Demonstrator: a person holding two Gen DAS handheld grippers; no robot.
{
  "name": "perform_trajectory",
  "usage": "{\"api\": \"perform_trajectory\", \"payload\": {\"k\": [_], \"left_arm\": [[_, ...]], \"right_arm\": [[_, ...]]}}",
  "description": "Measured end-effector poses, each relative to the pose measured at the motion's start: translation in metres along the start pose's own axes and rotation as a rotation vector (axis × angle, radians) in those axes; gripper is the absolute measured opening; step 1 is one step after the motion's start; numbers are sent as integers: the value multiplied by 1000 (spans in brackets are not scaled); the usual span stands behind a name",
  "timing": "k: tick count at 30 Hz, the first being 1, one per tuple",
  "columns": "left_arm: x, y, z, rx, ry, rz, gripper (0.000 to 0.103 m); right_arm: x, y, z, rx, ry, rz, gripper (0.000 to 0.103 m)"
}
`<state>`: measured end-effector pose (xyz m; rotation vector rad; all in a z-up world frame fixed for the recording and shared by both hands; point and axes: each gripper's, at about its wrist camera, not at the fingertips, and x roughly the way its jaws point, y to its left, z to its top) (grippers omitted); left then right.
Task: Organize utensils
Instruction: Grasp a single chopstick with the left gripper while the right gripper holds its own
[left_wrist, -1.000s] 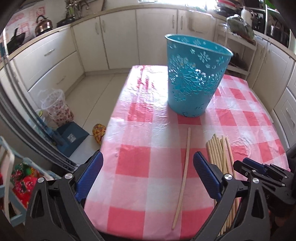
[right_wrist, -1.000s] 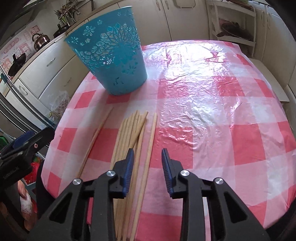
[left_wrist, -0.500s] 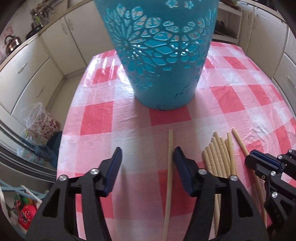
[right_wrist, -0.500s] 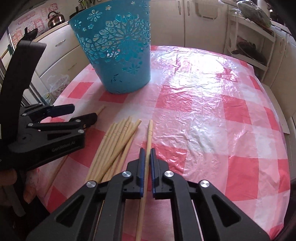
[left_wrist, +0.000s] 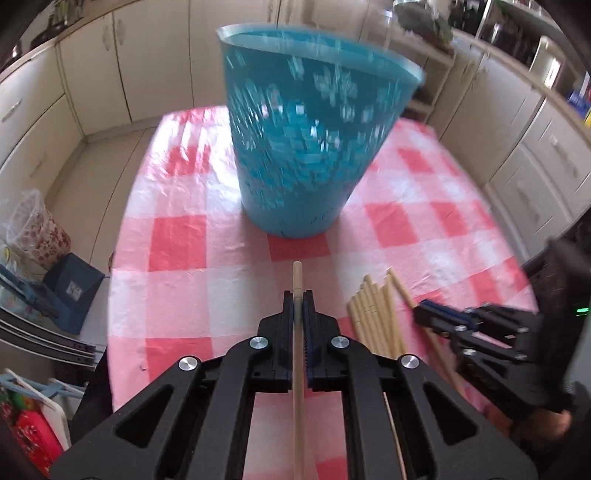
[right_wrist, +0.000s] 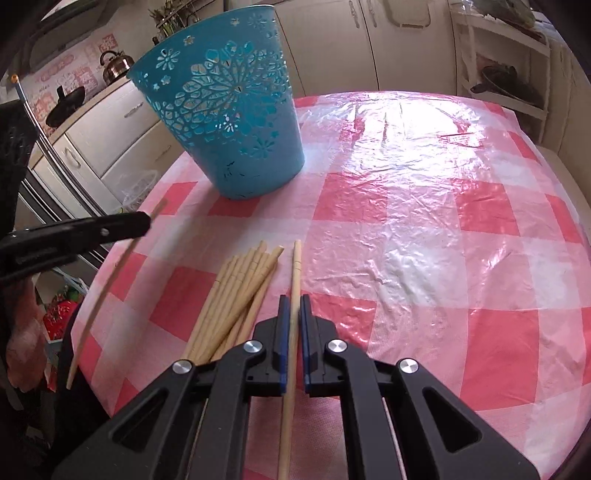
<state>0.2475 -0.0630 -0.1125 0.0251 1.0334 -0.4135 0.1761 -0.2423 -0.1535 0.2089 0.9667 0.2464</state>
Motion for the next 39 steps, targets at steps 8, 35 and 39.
{"api": "perform_trajectory", "payload": {"k": [8, 35, 39], "left_arm": [[-104, 2, 55, -70, -282, -177, 5], [-29, -16, 159, -119, -536, 165, 5], [-28, -16, 137, -88, -473, 186, 9]], "right_arm": [[1, -9, 0, 30, -30, 38, 6], [-2, -17, -7, 97, -33, 117, 6], [-2, -15, -6, 95, -30, 127, 9]]}}
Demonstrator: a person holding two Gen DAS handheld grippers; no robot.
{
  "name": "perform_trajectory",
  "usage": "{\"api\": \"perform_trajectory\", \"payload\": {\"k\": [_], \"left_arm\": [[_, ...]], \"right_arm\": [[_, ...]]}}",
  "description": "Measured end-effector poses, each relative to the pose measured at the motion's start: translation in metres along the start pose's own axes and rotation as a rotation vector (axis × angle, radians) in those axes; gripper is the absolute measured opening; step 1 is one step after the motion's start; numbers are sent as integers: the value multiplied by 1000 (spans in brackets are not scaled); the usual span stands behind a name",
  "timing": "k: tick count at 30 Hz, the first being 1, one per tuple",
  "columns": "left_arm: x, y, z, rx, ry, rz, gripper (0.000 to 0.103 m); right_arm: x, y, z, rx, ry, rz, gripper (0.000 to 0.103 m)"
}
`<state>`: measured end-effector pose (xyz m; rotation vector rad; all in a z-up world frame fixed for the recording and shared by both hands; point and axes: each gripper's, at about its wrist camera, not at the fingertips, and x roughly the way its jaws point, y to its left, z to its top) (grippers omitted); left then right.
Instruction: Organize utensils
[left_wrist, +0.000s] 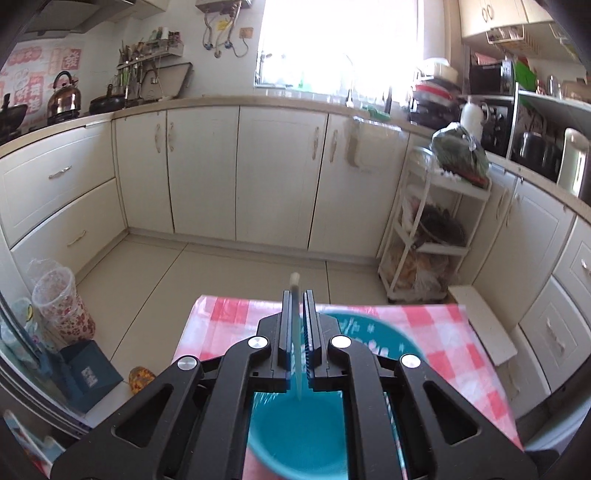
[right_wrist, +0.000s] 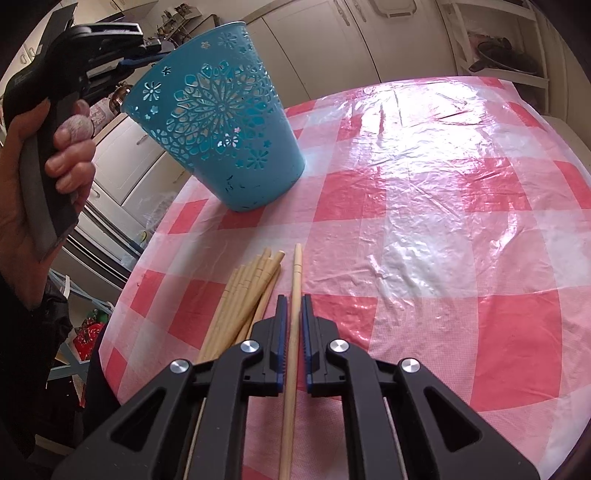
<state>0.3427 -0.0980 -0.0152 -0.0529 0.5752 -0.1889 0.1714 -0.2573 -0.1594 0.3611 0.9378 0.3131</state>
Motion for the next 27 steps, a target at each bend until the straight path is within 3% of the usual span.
{"api": "perform_trajectory", "payload": {"k": [2, 4, 6, 8, 11, 16, 20, 27], "left_arm": [[-12, 9, -8, -7, 3, 23, 26], [-30, 24, -15, -28, -19, 53, 56], [-48, 37, -23, -45, -38, 69, 62], [-62, 49, -32, -61, -32, 70, 64], [-77, 69, -45, -105, -11, 63, 67], [-97, 87, -71, -134, 25, 60, 68], [-115, 97, -91, -158, 45, 63, 71], [-125, 117, -120, -223, 109, 66, 75]], "right_arm": [[0, 6, 0, -34, 4, -28, 10], [1, 14, 0, -74, 14, -56, 14], [3, 19, 2, -91, 30, -64, 22], [6, 27, 2, -131, 44, -104, 22], [10, 39, -2, -239, 38, -213, 11], [8, 37, -4, -251, 31, -248, 6], [-16, 17, 1, -94, -6, -139, 6], [-100, 17, 45, 62, -244, 135, 6]]}}
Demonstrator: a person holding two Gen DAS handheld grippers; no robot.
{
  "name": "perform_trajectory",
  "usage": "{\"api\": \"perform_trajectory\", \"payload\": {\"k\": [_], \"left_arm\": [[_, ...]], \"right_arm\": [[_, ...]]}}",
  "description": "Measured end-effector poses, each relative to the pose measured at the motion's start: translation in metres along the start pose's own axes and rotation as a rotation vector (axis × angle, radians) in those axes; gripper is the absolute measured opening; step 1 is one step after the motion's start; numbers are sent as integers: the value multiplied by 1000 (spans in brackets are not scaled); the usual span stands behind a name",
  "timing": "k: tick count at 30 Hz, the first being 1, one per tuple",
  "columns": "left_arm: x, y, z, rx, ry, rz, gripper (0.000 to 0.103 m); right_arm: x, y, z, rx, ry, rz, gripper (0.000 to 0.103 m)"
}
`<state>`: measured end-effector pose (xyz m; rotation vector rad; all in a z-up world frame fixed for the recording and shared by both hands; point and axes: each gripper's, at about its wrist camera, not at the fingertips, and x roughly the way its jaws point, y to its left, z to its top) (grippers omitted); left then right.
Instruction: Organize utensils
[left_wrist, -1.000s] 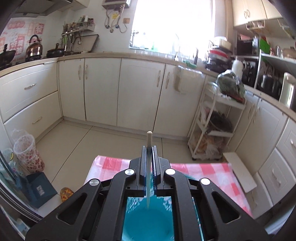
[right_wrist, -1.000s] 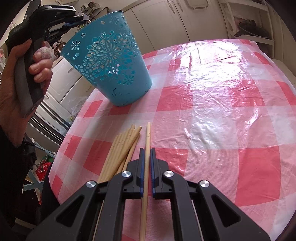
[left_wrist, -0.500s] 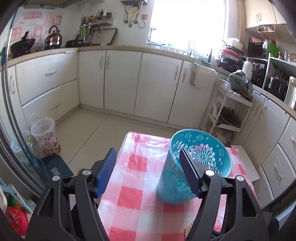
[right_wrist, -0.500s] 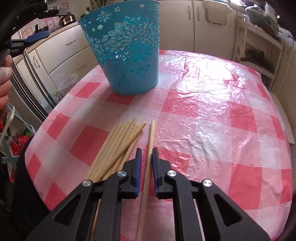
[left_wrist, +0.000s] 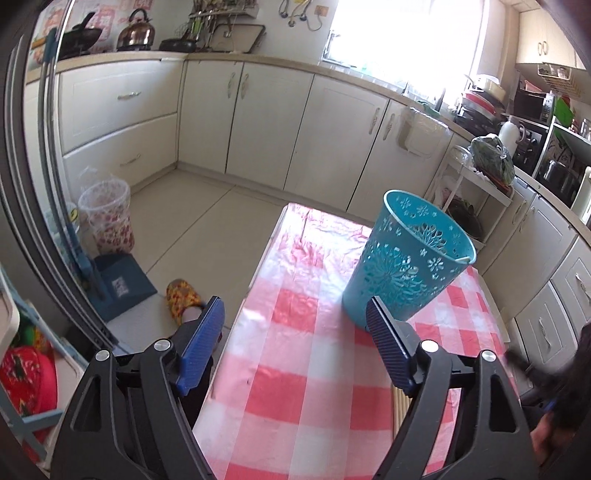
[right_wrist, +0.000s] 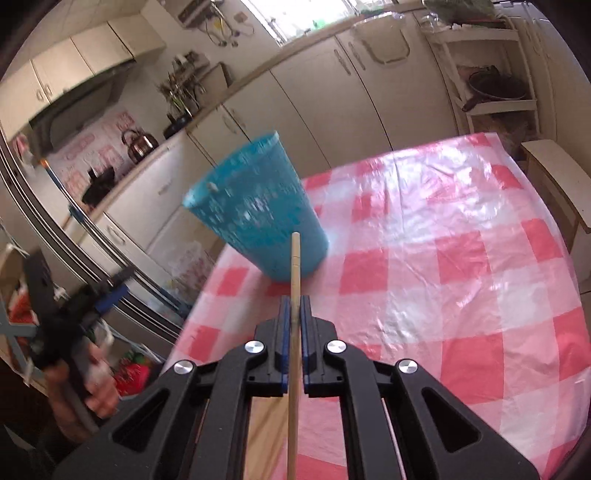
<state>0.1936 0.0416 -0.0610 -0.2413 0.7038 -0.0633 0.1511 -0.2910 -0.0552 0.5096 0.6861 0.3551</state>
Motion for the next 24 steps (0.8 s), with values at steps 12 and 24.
{"api": "perform_trajectory", "payload": {"k": [12, 24], "left_arm": [[-14, -3, -4, -26, -7, -35, 78], [-18, 2, -4, -48, -21, -43, 79]], "right_arm": [[51, 79, 138, -16, -422, 58, 6], [117, 65, 110, -150, -371, -140, 8]]}}
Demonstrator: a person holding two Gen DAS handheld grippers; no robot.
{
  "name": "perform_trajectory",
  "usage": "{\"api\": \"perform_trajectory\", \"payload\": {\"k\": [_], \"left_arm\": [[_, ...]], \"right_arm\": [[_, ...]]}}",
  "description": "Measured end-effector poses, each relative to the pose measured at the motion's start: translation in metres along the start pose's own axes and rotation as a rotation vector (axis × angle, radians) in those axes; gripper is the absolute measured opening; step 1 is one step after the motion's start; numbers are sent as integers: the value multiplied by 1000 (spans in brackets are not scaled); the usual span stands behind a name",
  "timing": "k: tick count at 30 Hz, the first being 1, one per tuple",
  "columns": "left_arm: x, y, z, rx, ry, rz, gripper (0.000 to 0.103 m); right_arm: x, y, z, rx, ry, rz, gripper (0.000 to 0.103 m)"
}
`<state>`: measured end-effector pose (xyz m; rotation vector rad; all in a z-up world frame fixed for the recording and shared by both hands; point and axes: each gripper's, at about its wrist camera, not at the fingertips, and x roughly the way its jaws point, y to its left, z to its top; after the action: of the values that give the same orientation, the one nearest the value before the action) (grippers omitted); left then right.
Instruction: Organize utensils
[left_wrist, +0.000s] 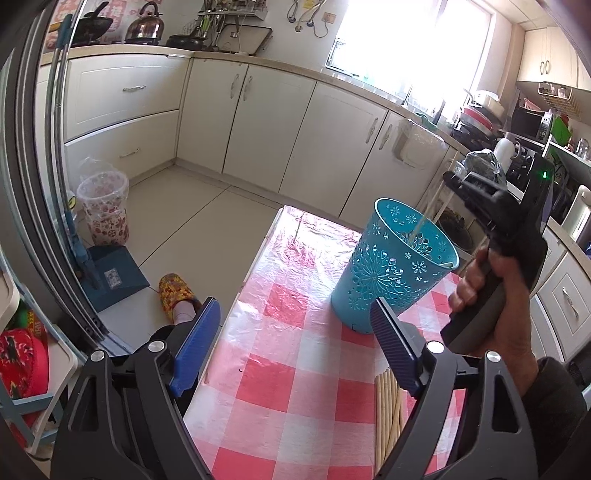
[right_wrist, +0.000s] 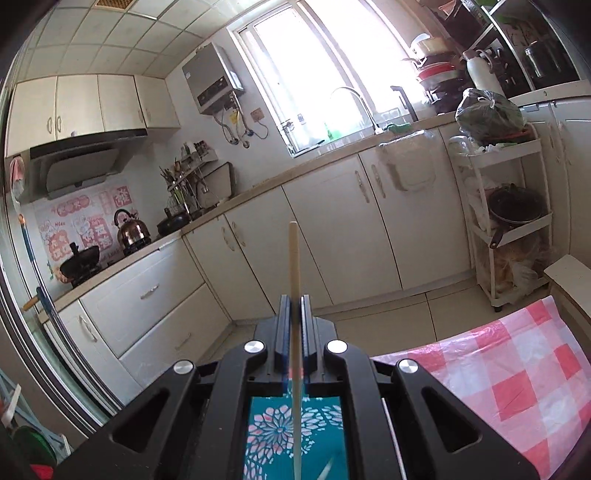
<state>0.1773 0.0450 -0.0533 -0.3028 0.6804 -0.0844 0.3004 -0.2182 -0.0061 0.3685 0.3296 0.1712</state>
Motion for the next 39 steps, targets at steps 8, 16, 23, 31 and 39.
{"api": "perform_trajectory", "payload": {"k": [8, 16, 23, 31, 39], "left_arm": [[-12, -8, -2, 15, -10, 2, 80], [-30, -18, -7, 37, -20, -6, 81], [-35, -22, -17, 53, 7, -13, 82], [-32, -26, -31, 84, 53, 5, 83], [-12, -29, -44, 115, 116, 8, 83]], "right_arm": [[-59, 2, -3, -62, 3, 18, 24], [-144, -15, -31, -25, 101, -30, 26], [-135, -33, -121, 37, 461, -84, 20], [-92, -31, -163, -34, 623, -148, 17], [-76, -24, -179, -115, 642, -155, 16]]}}
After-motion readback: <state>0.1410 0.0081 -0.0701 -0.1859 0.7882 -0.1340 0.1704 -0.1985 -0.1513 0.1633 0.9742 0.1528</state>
